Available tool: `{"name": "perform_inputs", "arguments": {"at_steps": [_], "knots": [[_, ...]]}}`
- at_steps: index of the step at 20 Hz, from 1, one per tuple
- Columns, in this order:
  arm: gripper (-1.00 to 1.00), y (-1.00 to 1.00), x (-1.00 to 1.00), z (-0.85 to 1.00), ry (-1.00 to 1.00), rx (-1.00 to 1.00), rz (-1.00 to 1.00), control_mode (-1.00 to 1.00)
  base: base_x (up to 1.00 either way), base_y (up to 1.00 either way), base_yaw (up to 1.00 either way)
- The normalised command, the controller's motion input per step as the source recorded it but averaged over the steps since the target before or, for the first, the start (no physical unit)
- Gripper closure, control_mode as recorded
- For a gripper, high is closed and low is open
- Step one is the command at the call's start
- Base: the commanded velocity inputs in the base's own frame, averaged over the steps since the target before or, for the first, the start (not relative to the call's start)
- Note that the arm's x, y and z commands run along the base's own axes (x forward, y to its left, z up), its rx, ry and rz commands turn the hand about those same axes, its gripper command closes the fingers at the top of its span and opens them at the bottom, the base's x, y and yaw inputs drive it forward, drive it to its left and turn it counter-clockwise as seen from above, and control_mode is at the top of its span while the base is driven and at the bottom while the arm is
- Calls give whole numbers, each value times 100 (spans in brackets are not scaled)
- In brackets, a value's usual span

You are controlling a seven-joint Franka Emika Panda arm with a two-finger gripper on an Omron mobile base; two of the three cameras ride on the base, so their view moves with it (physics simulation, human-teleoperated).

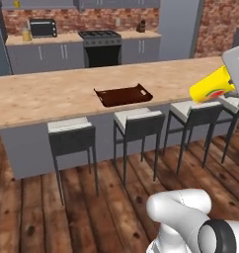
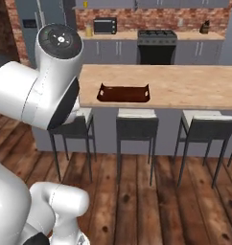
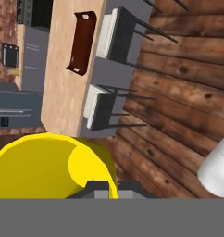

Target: There is a tray on the dining counter. Grab the cup, mug, and pitcher and place them on the tray. The pitcher may be placed next to the tray if it cannot fit the tray.

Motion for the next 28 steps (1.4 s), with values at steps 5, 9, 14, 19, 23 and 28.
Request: {"name": "perform_inputs", "arguments": {"at_steps": [5,9,14,19,23,28], "knots": [[100,0,0,0,0,0,0,100,69,-41,0],[100,0,0,0,0,0,0,100,70,-42,0],[100,0,0,0,0,0,0,100,70,-36,0],[100,0,0,0,0,0,0,100,61,-26,0],[100,0,0,0,0,0,0,100,47,-16,0],[100,0,0,0,0,0,0,100,42,-1,0]]}}
